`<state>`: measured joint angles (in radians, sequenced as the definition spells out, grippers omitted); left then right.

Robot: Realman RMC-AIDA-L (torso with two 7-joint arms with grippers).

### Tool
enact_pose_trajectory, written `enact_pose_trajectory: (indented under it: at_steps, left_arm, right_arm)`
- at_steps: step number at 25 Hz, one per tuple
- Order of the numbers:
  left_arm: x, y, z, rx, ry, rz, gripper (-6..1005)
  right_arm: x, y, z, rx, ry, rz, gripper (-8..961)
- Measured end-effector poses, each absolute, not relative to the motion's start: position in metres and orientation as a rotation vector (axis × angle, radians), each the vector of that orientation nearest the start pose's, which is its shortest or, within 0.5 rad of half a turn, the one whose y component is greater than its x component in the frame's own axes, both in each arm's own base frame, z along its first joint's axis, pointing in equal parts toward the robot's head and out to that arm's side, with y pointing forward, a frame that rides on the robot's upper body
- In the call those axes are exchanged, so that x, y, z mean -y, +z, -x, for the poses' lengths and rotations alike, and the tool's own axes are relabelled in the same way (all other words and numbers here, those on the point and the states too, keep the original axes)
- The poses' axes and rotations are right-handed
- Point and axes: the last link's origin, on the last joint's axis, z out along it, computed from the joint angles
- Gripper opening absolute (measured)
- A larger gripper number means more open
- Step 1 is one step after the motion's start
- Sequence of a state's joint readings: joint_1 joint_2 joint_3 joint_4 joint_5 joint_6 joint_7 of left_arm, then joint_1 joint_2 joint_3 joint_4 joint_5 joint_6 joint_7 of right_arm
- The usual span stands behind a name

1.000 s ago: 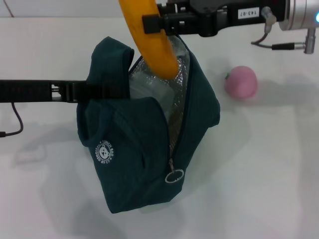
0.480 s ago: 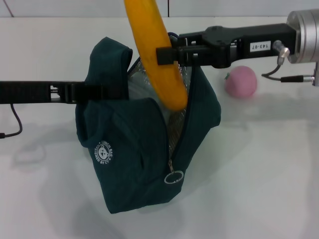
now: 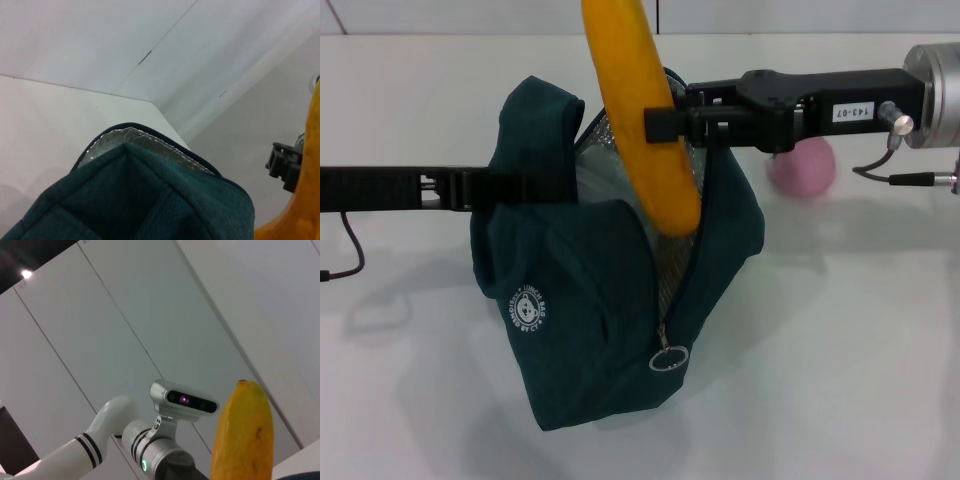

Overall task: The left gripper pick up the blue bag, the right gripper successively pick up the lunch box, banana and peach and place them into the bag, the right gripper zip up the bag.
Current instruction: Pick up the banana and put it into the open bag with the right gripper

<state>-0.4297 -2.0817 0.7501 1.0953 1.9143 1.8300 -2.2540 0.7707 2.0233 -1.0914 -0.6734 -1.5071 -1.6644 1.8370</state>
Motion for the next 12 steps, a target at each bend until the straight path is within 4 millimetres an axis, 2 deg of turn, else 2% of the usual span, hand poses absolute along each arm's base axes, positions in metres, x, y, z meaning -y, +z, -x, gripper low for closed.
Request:
enact_pose_trajectory:
  at_steps: [12]
  left_arm:
    - [-0.3071,0.063,0.2258,1.394,-0.807,2.666,41]
  right_arm:
    - [-0.3639,0.0026,-0.1223,-0.729,1.118,3.003,413]
